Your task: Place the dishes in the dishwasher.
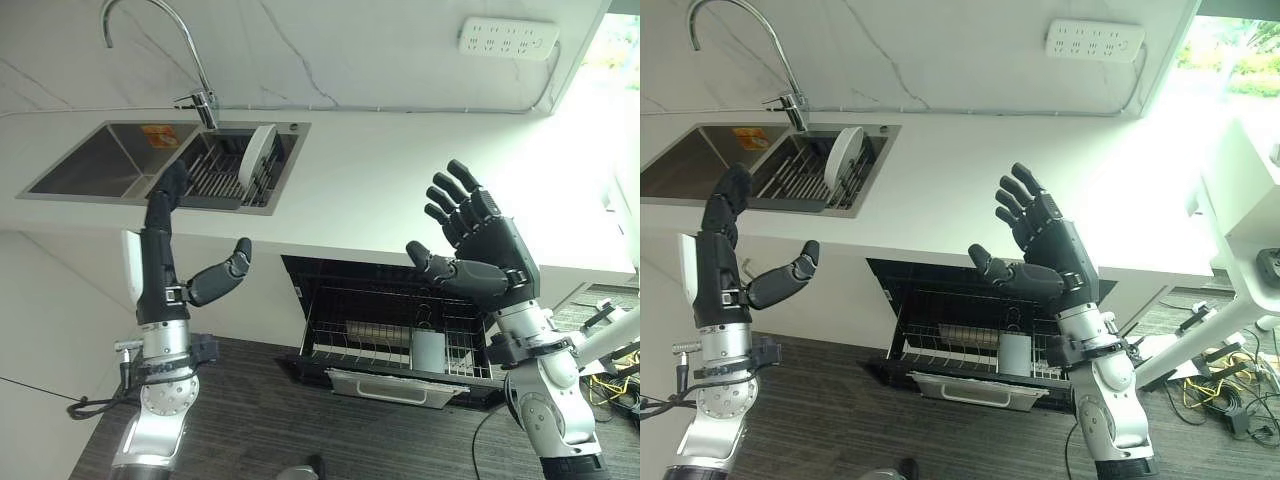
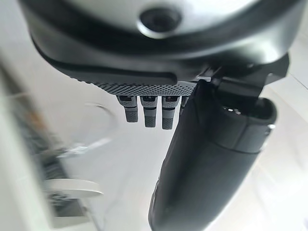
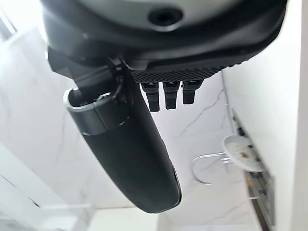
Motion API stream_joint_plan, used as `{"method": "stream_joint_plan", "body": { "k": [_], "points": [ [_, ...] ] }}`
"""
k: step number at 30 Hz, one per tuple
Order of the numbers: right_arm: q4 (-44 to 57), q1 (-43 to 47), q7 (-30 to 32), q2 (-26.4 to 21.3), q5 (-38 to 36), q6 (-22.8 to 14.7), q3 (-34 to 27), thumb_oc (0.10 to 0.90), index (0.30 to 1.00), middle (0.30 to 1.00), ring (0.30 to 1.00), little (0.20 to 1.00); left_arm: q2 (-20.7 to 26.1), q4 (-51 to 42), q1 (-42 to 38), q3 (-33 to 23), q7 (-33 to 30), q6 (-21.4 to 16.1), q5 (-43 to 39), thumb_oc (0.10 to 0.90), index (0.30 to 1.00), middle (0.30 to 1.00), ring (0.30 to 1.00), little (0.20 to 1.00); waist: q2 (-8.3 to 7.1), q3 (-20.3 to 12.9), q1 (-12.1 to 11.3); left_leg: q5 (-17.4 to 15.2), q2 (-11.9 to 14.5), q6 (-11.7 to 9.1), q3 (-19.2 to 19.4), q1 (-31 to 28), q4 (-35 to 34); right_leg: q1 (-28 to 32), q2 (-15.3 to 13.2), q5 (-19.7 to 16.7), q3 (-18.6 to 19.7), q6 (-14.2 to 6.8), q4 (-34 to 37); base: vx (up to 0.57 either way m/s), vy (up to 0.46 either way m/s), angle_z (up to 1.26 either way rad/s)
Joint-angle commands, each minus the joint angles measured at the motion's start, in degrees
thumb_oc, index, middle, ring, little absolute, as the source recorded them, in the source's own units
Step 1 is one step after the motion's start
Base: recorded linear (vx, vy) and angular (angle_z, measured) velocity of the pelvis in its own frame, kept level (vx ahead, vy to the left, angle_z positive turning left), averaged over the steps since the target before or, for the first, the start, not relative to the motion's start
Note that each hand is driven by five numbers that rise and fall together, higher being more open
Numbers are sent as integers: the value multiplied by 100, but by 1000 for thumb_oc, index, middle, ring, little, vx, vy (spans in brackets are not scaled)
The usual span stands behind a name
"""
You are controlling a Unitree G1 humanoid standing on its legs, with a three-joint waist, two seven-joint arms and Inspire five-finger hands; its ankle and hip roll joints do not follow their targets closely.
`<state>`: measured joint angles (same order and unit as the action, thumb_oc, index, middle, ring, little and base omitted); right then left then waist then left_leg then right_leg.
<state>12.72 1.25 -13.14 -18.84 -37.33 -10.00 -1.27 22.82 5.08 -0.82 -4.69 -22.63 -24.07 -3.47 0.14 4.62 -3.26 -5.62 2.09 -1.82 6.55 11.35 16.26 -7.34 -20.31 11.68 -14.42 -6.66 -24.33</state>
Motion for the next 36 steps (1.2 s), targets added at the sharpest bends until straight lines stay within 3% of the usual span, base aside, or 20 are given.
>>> {"method": "stream_joint_plan", "body": {
  "k": [1,2,3,4,6,7,9,11,12,14,17,18,20,21,23,25,27,28,32,36],
  "points": [
    [329,314,-119,17,-441,-724,-311,800,900,900,900,900,308,17,-44,-459,272,706,-502,800,900,900,900,900,-89,-238,11,-584,113,197,-159,-142,93,249,196,-824,122,-480,714,-13,195,1],
    [303,307,-135,12,-492,-707,-352,800,900,900,900,900,296,219,31,-391,443,1116,-608,800,900,900,900,900,-79,-213,27,-603,84,276,-164,-129,93,290,560,-666,133,-394,714,9,103,-5],
    [295,282,-142,-7,-492,-723,-383,800,900,900,900,900,280,382,98,-345,620,1250,-721,800,900,900,900,900,-73,-179,52,-614,52,301,-190,-136,93,304,861,-559,173,-286,714,34,104,2],
    [306,239,-151,-110,-549,-761,-514,800,900,900,900,900,197,643,310,-290,1159,1326,-1152,800,900,900,900,900,-101,-82,88,-599,-33,295,-199,-165,93,298,1431,-379,207,-58,714,35,65,7],
    [274,252,-130,-227,-631,-832,-604,800,900,900,900,900,77,812,587,-231,1290,1354,-1196,800,900,900,900,900,-176,15,39,-577,-144,260,-142,-190,93,213,1654,-237,213,87,714,12,19,1],
    [247,247,-137,-247,-643,-890,-650,800,900,900,900,900,19,1095,710,-143,1424,1336,-1339,800,900,900,900,900,-190,66,106,-582,-259,304,-241,-283,93,131,1706,-500,478,47,714,57,-33,-13],
    [207,158,-158,-345,-738,-973,-765,800,900,900,900,900,-60,1463,768,-31,1850,1453,-1612,800,900,900,900,900,-185,159,229,-518,-280,276,-236,-446,93,176,1947,-321,736,212,714,57,-54,8],
    [89,193,-189,-498,-934,-1073,-780,800,900,900,900,900,-327,2310,792,162,1930,1335,-1830,800,900,900,900,900,-351,220,267,-449,-310,233,247,-736,93,183,1689,-290,636,288,714,48,-57,43],
    [31,176,-119,-606,-899,-1177,-838,800,900,900,900,900,-396,2667,779,301,2040,1261,-1778,800,900,900,900,900,-492,297,287,-167,-363,180,406,-838,93,242,1607,-299,753,343,714,91,-29,-1],
    [-46,221,-16,-722,-936,-1210,-884,800,900,900,900,900,-538,3019,803,420,2070,1296,-1652,800,900,900,900,900,-591,440,250,69,-309,102,363,-583,803,341,1553,-325,837,428,714,50,34,-5],
    [-150,387,35,-674,-892,-1148,-890,800,900,900,900,900,-723,3635,793,407,2092,1363,-1545,800,900,900,900,900,-536,448,252,99,-87,112,180,-446,819,390,1685,-279,1030,468,714,78,190,-17],
    [-106,493,133,-681,-675,-1023,-834,800,900,900,900,900,-786,4112,756,411,1939,1422,-1504,800,900,900,900,900,-452,374,285,152,255,17,65,-652,93,430,1719,-183,1055,438,714,115,381,-20],
    [-43,589,286,-765,-569,-944,-762,800,900,900,900,900,-842,4667,698,479,1853,1388,-1379,800,900,900,900,900,-298,322,312,115,675,-181,-375,-331,93,463,1773,-98,1124,401,714,96,427,-4],
    [-36,607,315,-787,-562,-941,-750,800,900,900,900,900,-857,4761,680,489,1852,1374,-1354,800,900,900,900,900,-280,314,318,126,727,-215,-464,-280,93,469,1774,-80,1138,397,714,72,347,3],
    [8,726,538,-983,-633,-924,-714,800,900,900,900,900,-940,5473,595,696,1895,1374,-1202,800,900,900,900,900,-179,269,379,154,1058,-343,-802,-66,93,465,1607,-6,1203,307,714,67,529,-20],
    [69,674,638,-1019,-649,-907,-754,800,900,900,900,900,-964,5663,559,785,2022,1388,-1163,800,900,900,900,900,-130,239,476,43,1186,-372,-583,-101,93,444,1465,-4,1036,246,714,25,444,-43],
    [119,554,747,-1019,-685,-897,-812,800,900,900,900,900,-978,5789,514,908,2218,1465,-1135,800,900,900,900,900,-99,201,548,-35,1122,-376,-523,-159,93,398,1335,-62,964,168,714,21,405,-10],
    [91,467,771,-977,-790,-953,-870,800,900,900,900,900,-1025,5863,457,1071,2577,1654,-1057,800,900,900,900,900,-90,159,577,-224,855,-318,-618,-232,93,284,1174,-193,1026,17,714,26,371,6],
    [106,377,738,-845,-780,-1000,-932,800,900,900,900,900,-1077,6134,371,1505,2979,1916,-924,800,900,900,900,900,-123,107,606,-405,571,-117,-481,-264,93,199,970,-368,1018,-129,714,25,277,29],
    [176,430,587,-633,-694,-893,-781,800,900,900,900,900,-1044,6469,357,1754,3338,2184,-1201,800,900,900,900,900,-116,77,568,-559,536,134,27,-301,93,158,777,-885,313,-294,714,11,201,-42]
  ]
}}
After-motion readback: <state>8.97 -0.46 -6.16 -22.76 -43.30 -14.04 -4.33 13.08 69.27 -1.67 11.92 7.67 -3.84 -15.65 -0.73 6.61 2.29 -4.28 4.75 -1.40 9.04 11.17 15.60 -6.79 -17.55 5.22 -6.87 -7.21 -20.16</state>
